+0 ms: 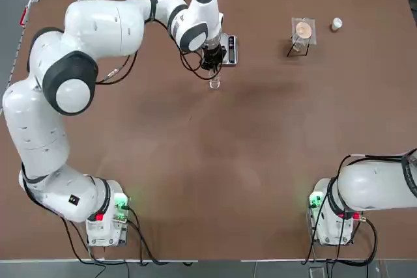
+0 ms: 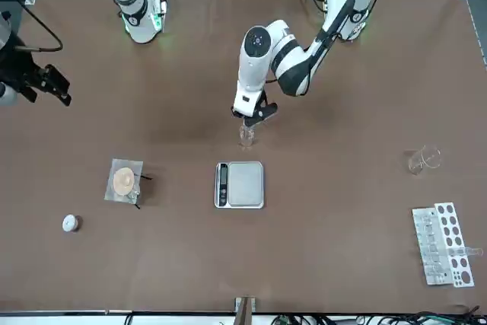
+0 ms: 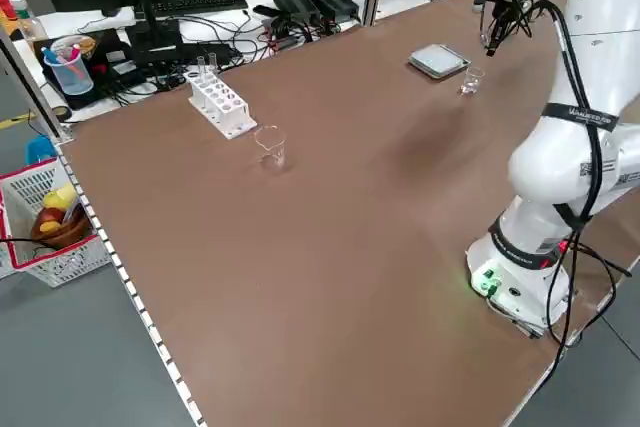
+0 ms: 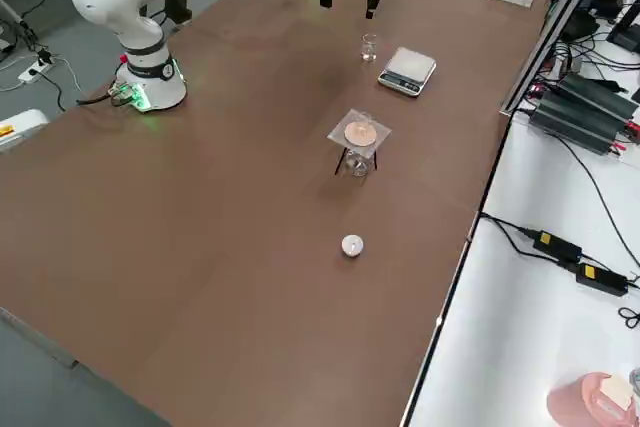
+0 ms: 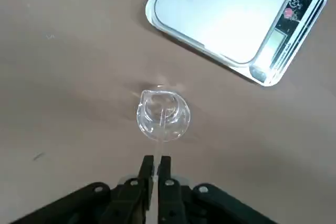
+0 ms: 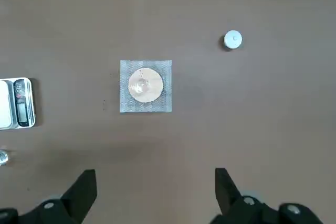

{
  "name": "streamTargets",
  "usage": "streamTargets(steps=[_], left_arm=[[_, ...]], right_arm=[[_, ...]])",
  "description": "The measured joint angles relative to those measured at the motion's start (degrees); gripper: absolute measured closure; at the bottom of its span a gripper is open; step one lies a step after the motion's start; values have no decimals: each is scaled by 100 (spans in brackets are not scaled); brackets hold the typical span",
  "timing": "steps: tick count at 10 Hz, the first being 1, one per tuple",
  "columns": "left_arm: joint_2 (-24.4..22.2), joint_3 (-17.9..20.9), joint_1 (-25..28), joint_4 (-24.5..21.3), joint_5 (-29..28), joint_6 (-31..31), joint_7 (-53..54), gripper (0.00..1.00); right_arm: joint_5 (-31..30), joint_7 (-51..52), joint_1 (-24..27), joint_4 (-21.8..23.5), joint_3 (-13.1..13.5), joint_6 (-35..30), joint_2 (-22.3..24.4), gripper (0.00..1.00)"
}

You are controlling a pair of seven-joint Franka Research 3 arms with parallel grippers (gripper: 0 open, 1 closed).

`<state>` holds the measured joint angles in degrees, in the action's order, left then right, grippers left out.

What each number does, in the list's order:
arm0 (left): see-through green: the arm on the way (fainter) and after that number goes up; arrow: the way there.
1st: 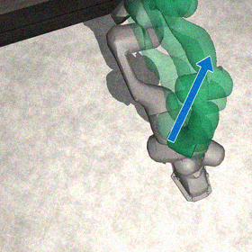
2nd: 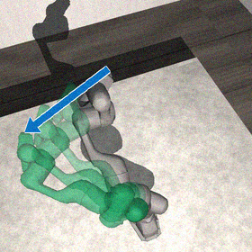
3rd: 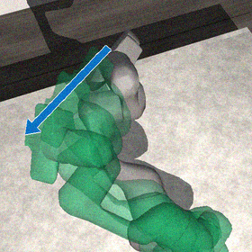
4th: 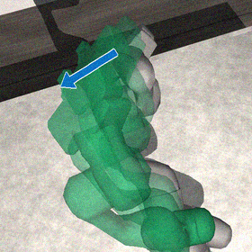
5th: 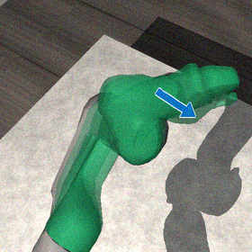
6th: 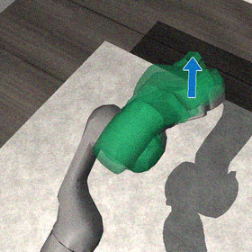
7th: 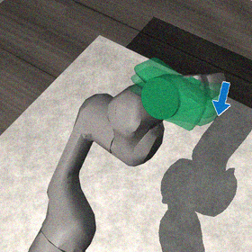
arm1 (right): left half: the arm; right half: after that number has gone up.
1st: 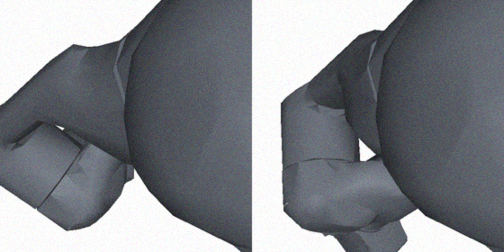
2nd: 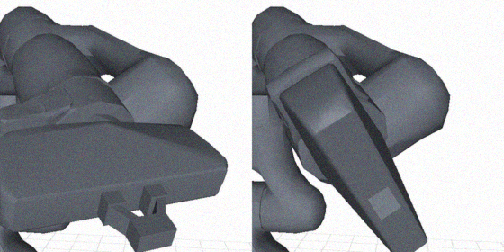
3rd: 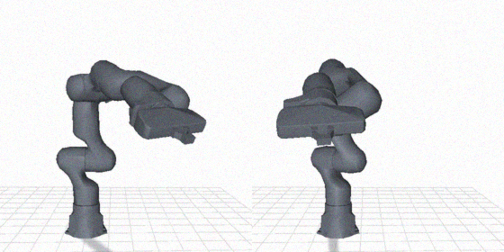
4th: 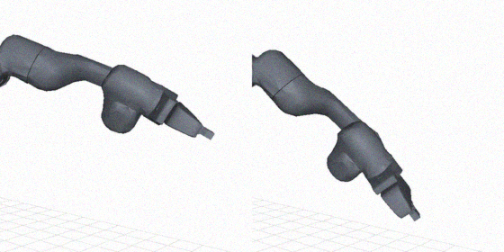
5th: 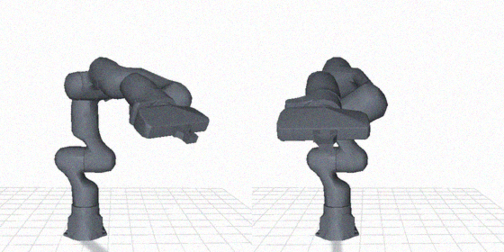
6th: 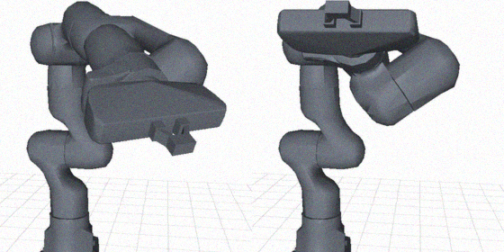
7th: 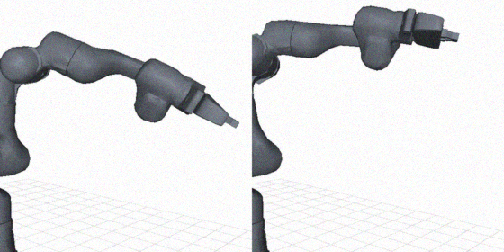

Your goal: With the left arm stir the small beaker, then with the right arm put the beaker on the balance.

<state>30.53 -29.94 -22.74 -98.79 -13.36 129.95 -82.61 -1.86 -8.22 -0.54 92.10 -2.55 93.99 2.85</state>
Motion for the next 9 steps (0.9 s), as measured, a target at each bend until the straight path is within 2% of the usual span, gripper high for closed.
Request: streamTargets(steps=[3,6,9], left_arm=[[13,3,9,12,-75,-191,0,93],[195,4,11,297,-110,-192,-36,93],[212,-5,-8,339,-118,-379,-109,93]], right_arm=[[0,98,27,0,11,0,0,0],[0,198,81,-1,13,0,0,0],[0,215,82,-1,12,-2,0,0]])
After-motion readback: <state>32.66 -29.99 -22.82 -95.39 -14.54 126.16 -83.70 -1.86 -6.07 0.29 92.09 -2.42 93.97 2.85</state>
